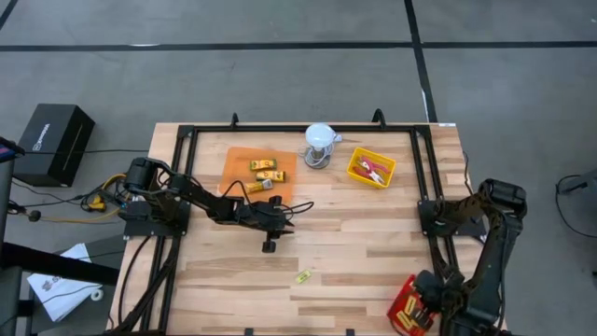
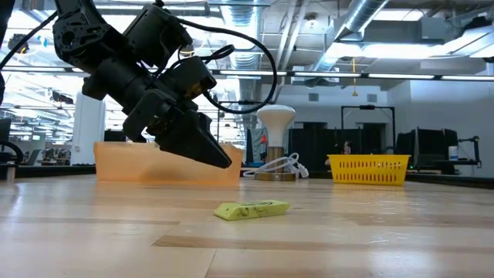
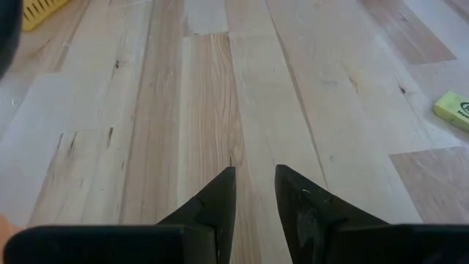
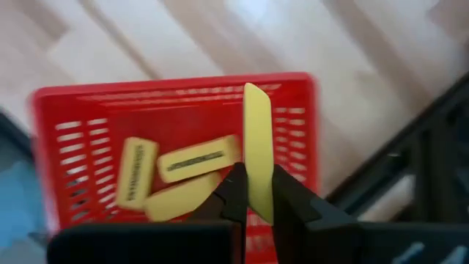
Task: Pick & Place School Supplies
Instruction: Put the yellow eraser into the red bin, then put the green eraser into the red bin
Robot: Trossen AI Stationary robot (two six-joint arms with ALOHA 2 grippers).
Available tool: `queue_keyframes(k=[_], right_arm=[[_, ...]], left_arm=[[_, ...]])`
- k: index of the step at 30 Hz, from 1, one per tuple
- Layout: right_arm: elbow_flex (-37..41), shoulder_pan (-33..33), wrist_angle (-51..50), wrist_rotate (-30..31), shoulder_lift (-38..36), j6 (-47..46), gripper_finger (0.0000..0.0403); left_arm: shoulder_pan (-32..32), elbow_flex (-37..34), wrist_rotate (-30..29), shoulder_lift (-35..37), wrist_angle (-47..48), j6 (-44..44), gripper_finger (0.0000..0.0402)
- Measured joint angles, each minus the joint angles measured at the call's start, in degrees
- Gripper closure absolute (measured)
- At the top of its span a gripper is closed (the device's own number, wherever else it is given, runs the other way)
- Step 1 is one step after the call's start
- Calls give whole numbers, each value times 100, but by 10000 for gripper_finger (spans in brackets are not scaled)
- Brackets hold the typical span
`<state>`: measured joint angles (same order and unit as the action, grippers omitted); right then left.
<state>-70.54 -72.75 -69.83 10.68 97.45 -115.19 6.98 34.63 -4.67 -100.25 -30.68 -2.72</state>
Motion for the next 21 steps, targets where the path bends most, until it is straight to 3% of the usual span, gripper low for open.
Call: queue_keyframes(k=[12,21], right_arm=[[56,15,1015,162,522,5,378],[63,164,969,137,686,-37,231]], left_arm=[[0,0,11,0,2,41,311],[0,0,153,0,2,317,302]])
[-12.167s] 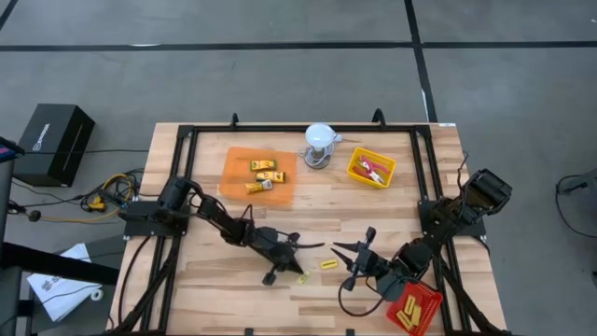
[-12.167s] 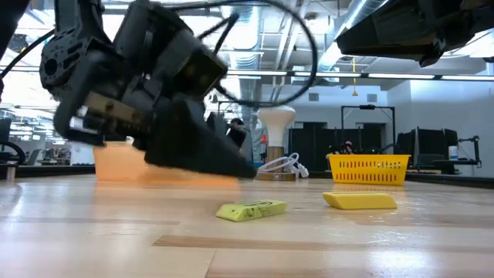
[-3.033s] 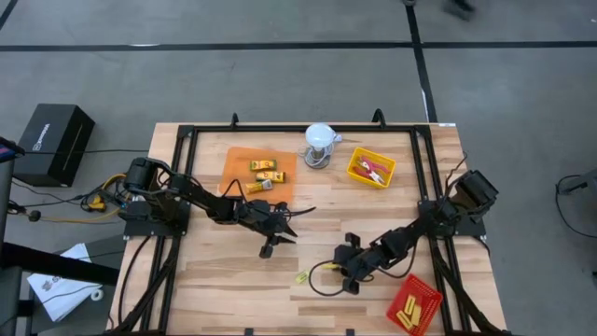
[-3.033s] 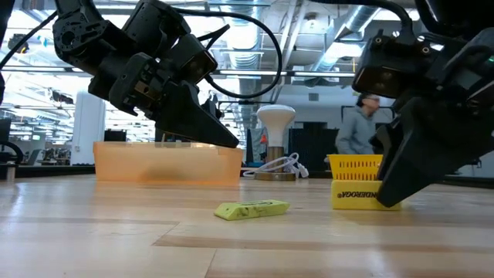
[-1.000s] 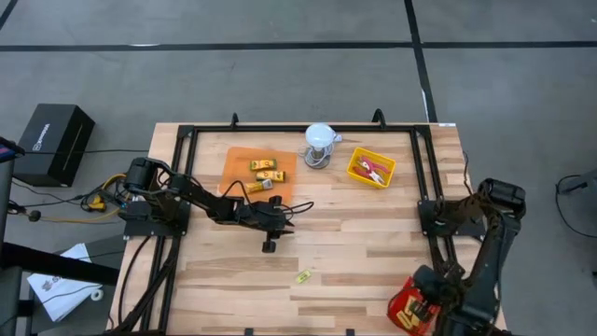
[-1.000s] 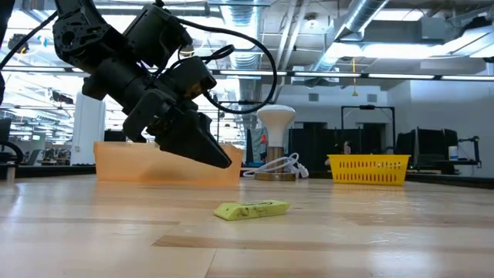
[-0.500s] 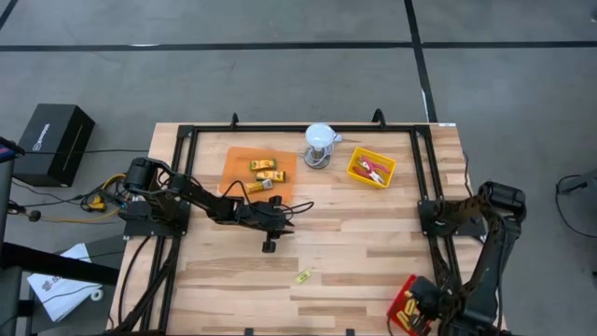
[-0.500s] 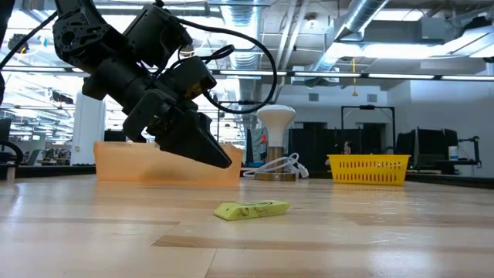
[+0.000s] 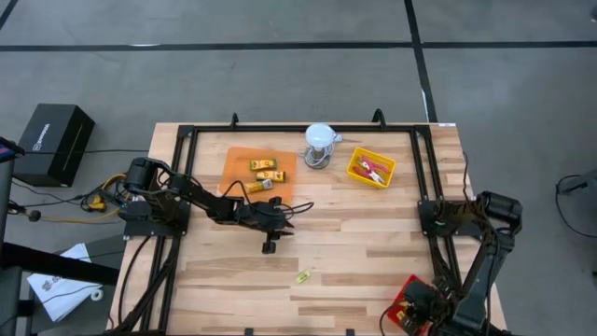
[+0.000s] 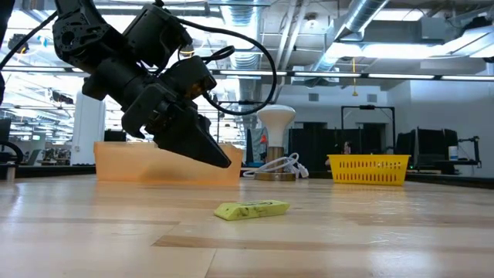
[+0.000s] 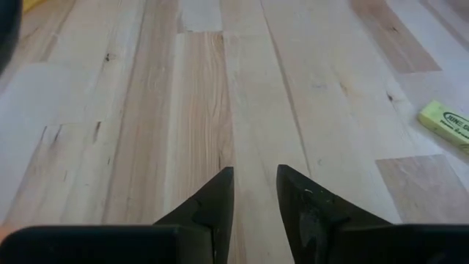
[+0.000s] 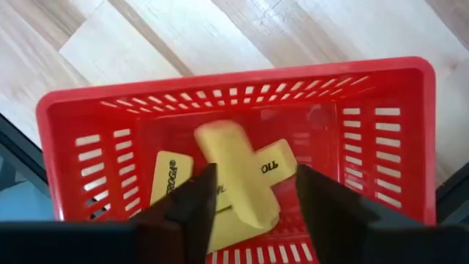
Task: Pick & Place School Supplies
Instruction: Put the green eraser into the red bin
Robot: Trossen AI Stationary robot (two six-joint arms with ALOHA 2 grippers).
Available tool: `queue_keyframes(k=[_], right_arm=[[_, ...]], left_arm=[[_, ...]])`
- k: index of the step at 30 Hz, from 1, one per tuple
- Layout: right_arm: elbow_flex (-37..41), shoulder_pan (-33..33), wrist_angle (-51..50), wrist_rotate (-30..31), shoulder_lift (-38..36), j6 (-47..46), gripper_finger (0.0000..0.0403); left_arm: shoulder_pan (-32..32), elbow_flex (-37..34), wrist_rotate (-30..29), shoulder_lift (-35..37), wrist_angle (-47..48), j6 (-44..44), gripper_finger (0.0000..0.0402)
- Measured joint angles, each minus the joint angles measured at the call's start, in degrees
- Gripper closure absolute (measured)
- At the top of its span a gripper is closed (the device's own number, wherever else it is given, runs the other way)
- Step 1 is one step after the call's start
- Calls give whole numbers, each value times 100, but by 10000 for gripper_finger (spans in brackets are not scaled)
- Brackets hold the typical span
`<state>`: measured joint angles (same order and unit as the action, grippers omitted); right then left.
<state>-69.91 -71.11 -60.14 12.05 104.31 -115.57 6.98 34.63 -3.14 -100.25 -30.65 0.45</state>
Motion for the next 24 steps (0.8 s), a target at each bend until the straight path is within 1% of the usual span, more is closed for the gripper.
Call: queue_keyframes(k=[2,4,5,7,10,14,16,18,20,22,24], right_arm=[[0,3,5,1,-2,0,203],[0,-4,17,31,-2,8,183],[0,-7,52,149,-2,37,178],[-21,-11,59,617,-2,125,174],[-143,79,-110,1311,-3,413,184],[-360,397,-548,1928,-8,1016,210],[-454,617,-661,2223,-12,1478,222],[-476,880,-682,2439,-13,2033,230],[-476,1159,-699,2579,-11,2571,235],[-476,1444,-710,2731,-11,3077,236],[-464,1717,-710,3037,-11,3508,235]], left_arm=[[11,0,-2,0,0,4,295],[19,0,-3,0,-1,3,289],[20,0,-2,0,-3,2,286],[20,0,-3,0,-27,-19,282],[18,0,-13,0,-37,-169,279],[17,0,-12,0,-41,-383,281],[17,12,84,0,-25,-431,282],[2,164,266,0,289,-150,279],[0,449,375,0,964,376,272],[47,702,403,0,1605,897,264],[171,864,376,0,1894,1207,256]])
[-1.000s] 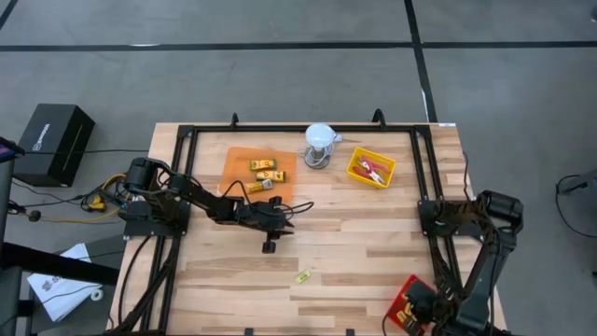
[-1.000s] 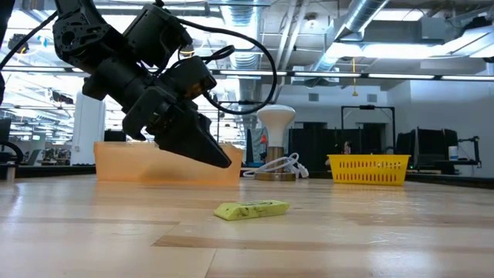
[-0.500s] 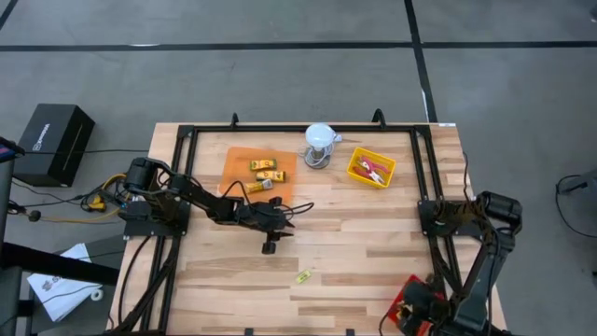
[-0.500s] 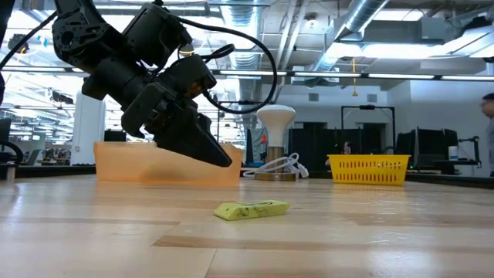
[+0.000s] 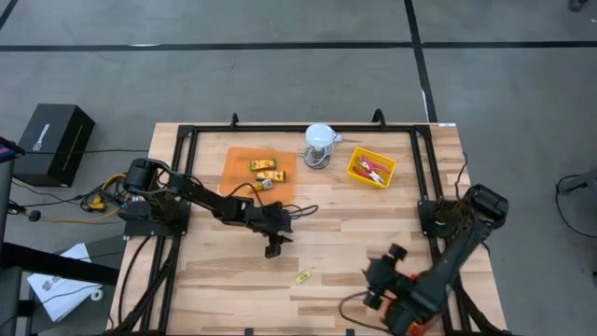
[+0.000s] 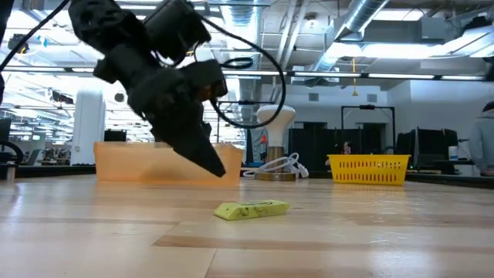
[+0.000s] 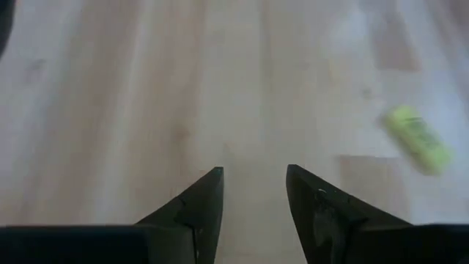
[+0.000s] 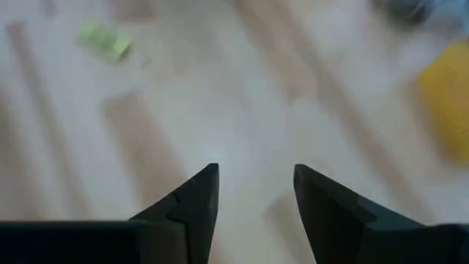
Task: Pick & Place School Supplies
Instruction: Put the green eraser into the red bin
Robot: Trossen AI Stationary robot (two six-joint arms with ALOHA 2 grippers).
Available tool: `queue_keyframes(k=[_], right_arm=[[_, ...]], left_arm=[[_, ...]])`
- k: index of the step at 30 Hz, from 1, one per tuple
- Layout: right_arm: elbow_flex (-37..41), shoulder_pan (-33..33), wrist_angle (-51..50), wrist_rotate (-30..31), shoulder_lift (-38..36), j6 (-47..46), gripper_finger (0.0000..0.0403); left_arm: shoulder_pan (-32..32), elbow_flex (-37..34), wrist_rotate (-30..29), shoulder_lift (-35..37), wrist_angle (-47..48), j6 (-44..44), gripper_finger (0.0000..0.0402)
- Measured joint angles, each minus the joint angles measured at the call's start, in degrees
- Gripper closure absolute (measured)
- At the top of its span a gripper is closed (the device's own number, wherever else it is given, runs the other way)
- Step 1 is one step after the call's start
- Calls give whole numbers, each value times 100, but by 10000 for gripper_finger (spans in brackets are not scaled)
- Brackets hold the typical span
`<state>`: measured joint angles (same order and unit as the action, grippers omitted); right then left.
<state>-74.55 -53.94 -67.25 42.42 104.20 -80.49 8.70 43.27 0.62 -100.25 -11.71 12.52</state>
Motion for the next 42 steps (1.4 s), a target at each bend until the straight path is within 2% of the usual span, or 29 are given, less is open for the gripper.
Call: queue_keyframes(k=[4,9,13,17,21,24,28,32,37,42], right_arm=[[165,399,-44,715,-2,628,227],[865,573,-29,893,-2,894,213],[1600,525,444,931,-1,896,204],[2024,421,787,1009,0,873,200],[2130,169,789,1100,-9,1053,199],[2154,-26,772,1186,-44,1233,199],[2156,-315,645,1186,-44,1393,195],[2198,-606,468,1186,-107,1362,184],[2457,-959,450,1207,-384,1349,173],[2823,-1288,491,1363,-812,1121,174]], left_arm=[[309,374,28,0,398,407,245],[640,1071,-186,0,1294,1252,243],[852,1475,-596,0,1609,1970,243],[947,1562,-926,0,1692,2789,243],[1033,1567,-920,-145,1735,3505,243],[1110,1709,-706,-514,1750,3930,250],[1182,2345,-316,-1169,1720,3985,268],[1170,3089,-267,-1641,1805,3779,278],[1089,3932,-293,-2005,2932,3993,255],[1088,4269,-423,-2120,3744,4354,226]])
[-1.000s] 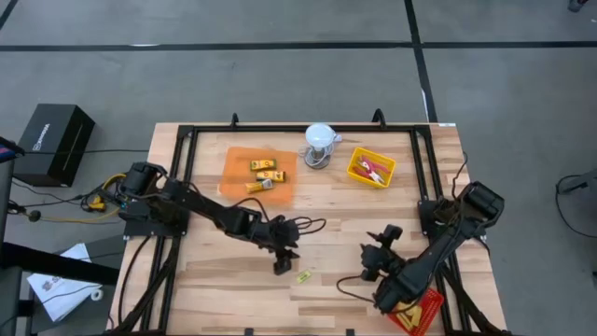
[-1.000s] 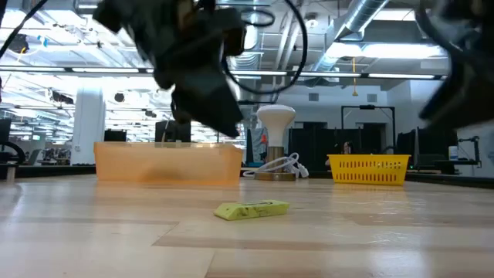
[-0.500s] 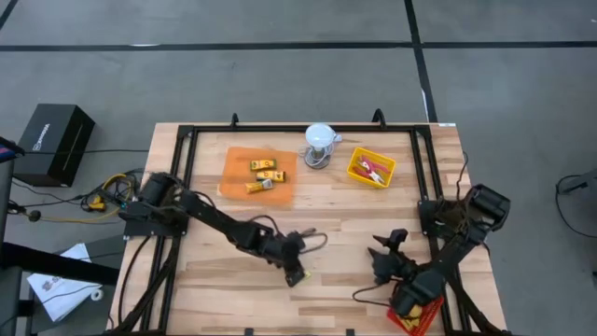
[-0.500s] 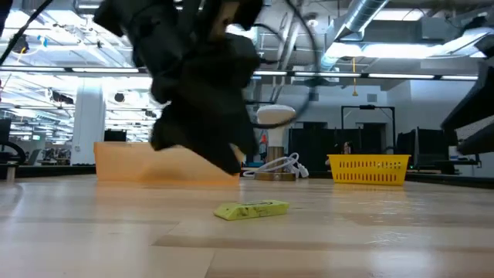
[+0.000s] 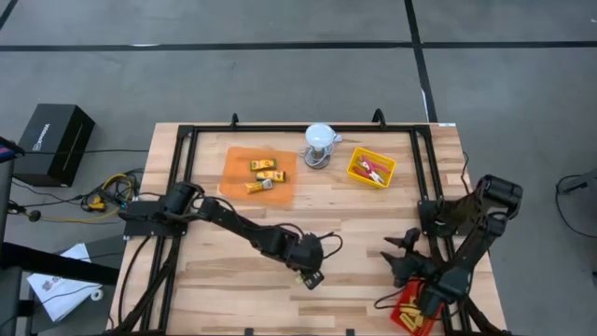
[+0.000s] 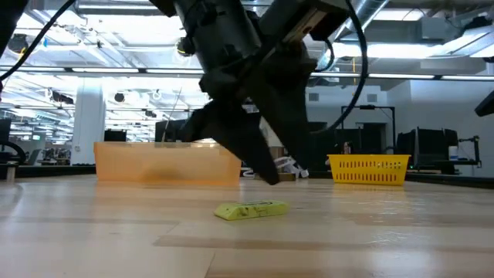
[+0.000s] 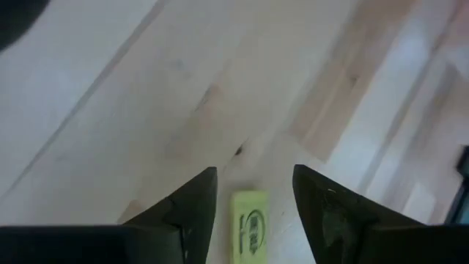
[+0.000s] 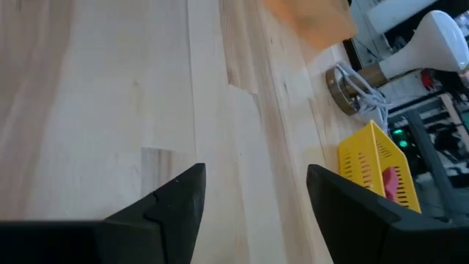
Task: Pick & Place School Supplies
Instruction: Put the green eraser into the red bin
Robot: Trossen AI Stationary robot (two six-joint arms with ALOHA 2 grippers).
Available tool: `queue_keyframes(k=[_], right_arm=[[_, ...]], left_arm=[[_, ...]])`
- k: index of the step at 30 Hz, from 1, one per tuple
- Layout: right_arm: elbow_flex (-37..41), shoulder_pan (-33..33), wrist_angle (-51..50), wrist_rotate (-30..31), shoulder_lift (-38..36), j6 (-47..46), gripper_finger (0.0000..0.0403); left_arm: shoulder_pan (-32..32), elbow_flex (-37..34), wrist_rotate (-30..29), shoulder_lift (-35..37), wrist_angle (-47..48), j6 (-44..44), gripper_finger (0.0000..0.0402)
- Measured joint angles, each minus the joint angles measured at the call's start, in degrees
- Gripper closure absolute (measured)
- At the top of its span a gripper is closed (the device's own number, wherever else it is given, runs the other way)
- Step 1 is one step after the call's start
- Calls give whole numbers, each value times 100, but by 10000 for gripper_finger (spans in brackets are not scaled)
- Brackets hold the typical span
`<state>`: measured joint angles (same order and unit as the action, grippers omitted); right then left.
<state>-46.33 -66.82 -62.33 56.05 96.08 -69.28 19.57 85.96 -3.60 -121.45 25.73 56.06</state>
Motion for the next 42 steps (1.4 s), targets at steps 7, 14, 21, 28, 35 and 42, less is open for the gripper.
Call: queue_keyframes(k=[7,14,21,28,35,42], right_arm=[[410,-299,10,277,-602,-122,174],[681,-370,147,465,-1023,-124,174],[702,-366,178,579,-1065,-122,175],[702,-366,290,581,-1065,-102,175],[702,-418,368,580,-1063,-79,175],[702,-546,410,581,-1061,-79,175]], left_arm=[[160,1,54,-11,152,602,222],[330,1,203,-11,593,895,223],[295,1,97,-23,628,896,223],[295,502,282,-556,984,844,223],[330,1233,344,-980,1797,694,223],[395,1265,308,-1026,1868,955,223]])
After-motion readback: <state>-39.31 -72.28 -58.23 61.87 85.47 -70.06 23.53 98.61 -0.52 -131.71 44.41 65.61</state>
